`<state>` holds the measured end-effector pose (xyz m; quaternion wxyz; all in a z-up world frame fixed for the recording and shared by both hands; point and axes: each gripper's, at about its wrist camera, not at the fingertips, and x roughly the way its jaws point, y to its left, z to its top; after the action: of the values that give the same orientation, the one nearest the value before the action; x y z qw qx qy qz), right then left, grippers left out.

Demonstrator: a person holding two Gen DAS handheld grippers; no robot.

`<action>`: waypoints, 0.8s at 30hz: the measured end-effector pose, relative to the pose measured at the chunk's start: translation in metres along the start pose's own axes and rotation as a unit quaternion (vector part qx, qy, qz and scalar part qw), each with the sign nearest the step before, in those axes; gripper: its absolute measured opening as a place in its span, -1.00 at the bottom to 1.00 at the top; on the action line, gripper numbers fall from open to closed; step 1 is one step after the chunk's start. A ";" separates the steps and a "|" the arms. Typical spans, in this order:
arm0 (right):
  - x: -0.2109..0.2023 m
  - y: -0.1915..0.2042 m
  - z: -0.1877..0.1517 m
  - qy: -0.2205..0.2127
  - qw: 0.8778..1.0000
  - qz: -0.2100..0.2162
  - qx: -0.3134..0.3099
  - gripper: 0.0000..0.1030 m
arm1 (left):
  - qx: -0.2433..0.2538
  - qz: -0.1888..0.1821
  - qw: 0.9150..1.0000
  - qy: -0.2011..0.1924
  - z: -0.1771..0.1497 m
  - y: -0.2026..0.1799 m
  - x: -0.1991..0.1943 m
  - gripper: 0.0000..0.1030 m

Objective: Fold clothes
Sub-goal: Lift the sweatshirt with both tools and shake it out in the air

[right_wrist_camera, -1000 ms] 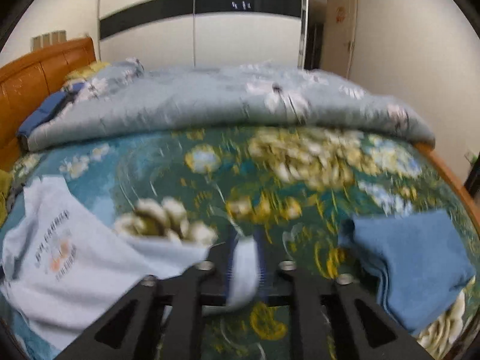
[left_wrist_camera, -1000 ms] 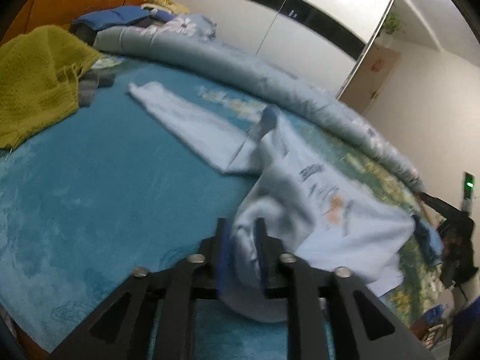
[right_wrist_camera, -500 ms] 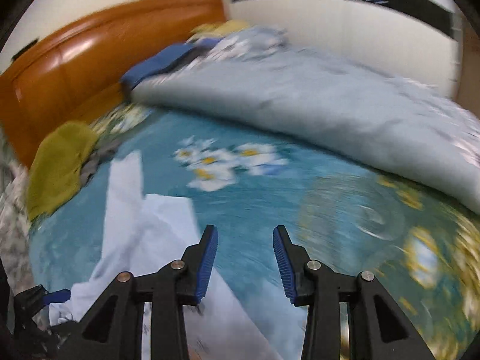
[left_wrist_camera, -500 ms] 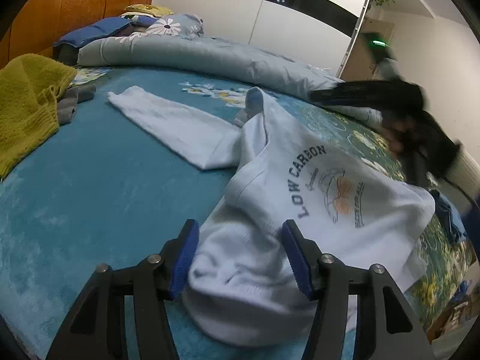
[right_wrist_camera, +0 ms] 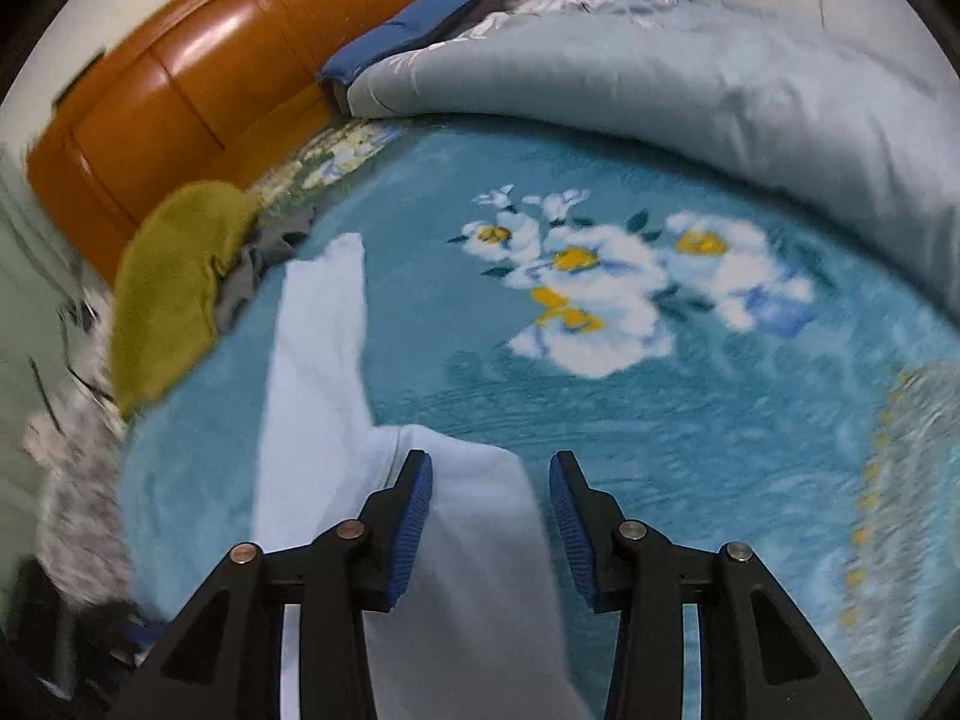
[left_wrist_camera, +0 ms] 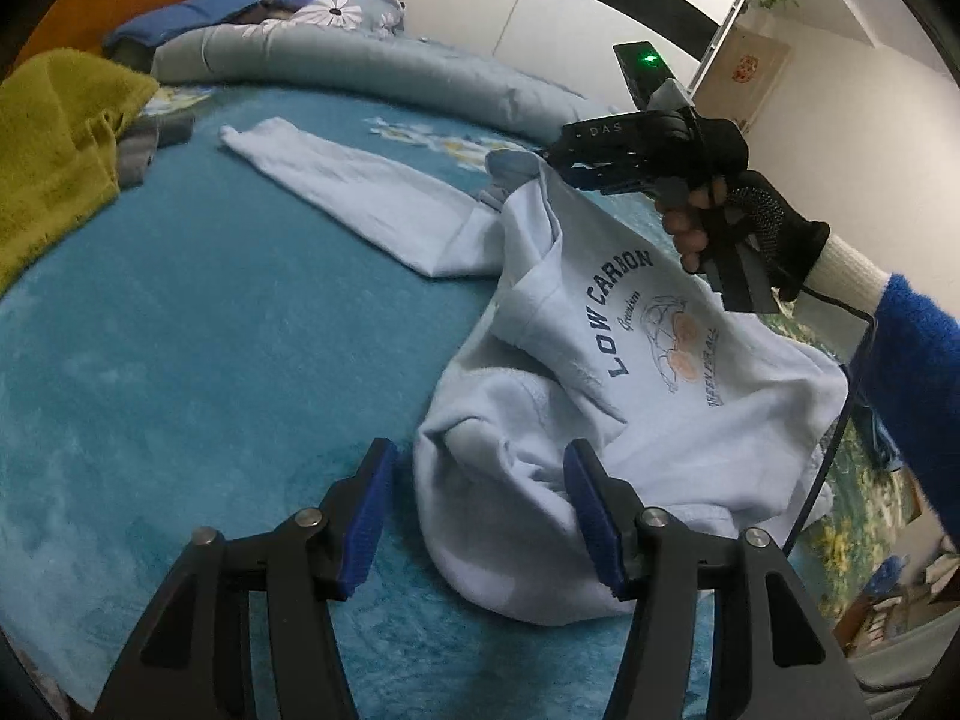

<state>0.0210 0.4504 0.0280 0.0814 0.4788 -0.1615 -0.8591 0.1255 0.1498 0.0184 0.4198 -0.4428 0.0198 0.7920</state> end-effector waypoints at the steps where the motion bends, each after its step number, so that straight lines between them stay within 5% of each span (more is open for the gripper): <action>1: 0.001 0.000 -0.002 0.003 1.000 0.003 0.007 -0.14 | -0.002 -0.006 1.000 -0.001 0.000 0.001 -0.001 0.07; 3: 0.001 0.000 -0.004 0.008 1.000 0.009 0.022 -0.14 | -0.014 -0.024 1.000 0.002 -0.001 0.003 -0.002 -0.18; 5: 0.000 0.001 -0.006 0.004 0.999 0.018 0.038 -0.16 | -0.025 -0.038 0.999 0.002 -0.002 0.003 -0.002 -0.65; 6: -0.001 0.003 -0.008 0.001 0.999 0.018 0.044 -0.19 | -0.025 -0.036 0.999 -0.001 -0.001 0.002 -0.002 -0.70; 7: -0.003 0.006 -0.009 -0.004 0.999 0.014 0.049 -0.55 | -0.024 -0.034 0.999 -0.004 0.000 0.002 -0.003 -0.77; 8: -0.005 0.008 -0.010 -0.008 0.999 0.008 0.053 -0.84 | -0.023 -0.034 0.999 -0.010 0.001 0.000 -0.006 -0.80; 12: -0.029 0.021 -0.011 -0.042 0.997 -0.020 0.062 -0.89 | -0.020 -0.025 0.999 -0.035 0.011 0.000 -0.022 -0.85; 16: -0.101 0.029 -0.012 -0.127 0.988 -0.033 0.078 -0.90 | 0.000 -0.006 0.997 -0.080 0.039 -0.006 -0.048 -0.86; 19: -0.176 0.038 -0.015 -0.202 0.975 -0.053 0.081 -0.90 | 0.035 0.018 0.991 -0.131 0.068 -0.018 -0.076 -0.86; 24: -0.317 0.061 -0.038 -0.333 0.936 -0.082 0.082 -0.90 | 0.065 0.000 0.974 -0.216 0.124 -0.049 -0.140 -0.86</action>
<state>0.2203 0.4791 0.2836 -0.0872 0.1814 -0.2100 -0.9568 0.1095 0.1410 0.2111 0.4424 -0.2325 -0.0200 0.8659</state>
